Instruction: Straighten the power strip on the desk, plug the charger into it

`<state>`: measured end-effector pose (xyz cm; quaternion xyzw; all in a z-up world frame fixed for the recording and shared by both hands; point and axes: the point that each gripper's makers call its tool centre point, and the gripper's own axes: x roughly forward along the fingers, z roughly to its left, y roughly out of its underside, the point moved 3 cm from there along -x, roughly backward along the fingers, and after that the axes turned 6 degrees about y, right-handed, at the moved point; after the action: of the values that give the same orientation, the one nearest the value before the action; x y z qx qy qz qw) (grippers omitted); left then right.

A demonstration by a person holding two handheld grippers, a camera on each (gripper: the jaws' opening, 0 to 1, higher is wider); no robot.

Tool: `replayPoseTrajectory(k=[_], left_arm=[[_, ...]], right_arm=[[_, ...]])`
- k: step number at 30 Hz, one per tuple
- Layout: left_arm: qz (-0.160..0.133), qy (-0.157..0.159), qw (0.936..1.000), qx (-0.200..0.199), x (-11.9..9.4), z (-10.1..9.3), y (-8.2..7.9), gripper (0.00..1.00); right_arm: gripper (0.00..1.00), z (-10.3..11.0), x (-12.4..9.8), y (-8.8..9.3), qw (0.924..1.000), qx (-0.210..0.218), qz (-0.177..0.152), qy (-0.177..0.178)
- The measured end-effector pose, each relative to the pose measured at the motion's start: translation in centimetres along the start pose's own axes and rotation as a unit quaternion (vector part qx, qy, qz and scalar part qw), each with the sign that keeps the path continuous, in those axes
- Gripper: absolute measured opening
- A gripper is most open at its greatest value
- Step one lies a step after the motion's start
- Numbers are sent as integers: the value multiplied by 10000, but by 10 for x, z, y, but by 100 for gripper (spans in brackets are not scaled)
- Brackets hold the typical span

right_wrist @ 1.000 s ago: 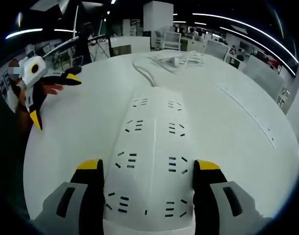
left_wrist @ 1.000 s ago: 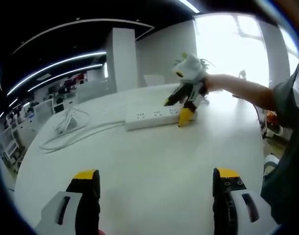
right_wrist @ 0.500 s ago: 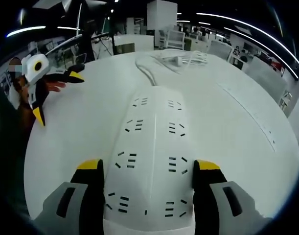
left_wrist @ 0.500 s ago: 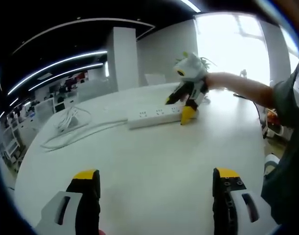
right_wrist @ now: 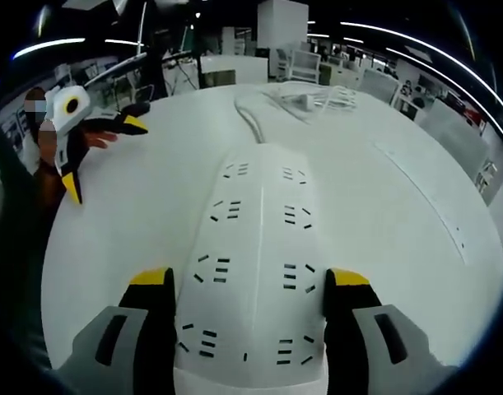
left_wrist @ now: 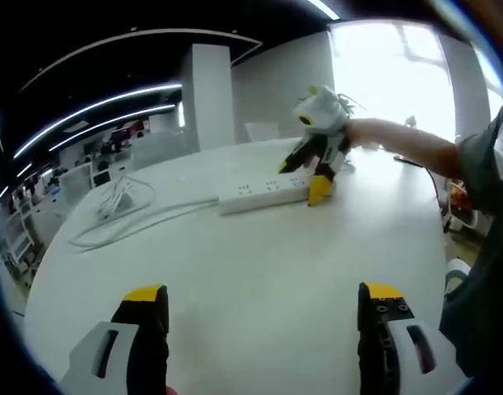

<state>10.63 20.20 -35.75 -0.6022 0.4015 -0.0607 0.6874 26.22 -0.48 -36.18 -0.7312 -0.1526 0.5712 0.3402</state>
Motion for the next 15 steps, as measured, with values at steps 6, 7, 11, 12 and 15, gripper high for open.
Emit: replayPoseTrajectory(k=[6,7,11,12,15], left_arm=[[21,6,10000,18,0,0,0,99],[25,6,10000,15,0,1,0,99],[54,-14,10000,5,0,2,1,99],[52,-14,10000,3,0,2,1,99],[53,14,10000,17,0,1,1,99]], right_arm=[[73,0,-1,0,10000,-73,26,-61],[73,0,-1,1,9999,-85,28,-73],[73,0,-1,1,9999,-112,32,-102],[73,0,-1,1,9999,-121,29,-110],[73,0,-2,2,9998,-154,34,-139]])
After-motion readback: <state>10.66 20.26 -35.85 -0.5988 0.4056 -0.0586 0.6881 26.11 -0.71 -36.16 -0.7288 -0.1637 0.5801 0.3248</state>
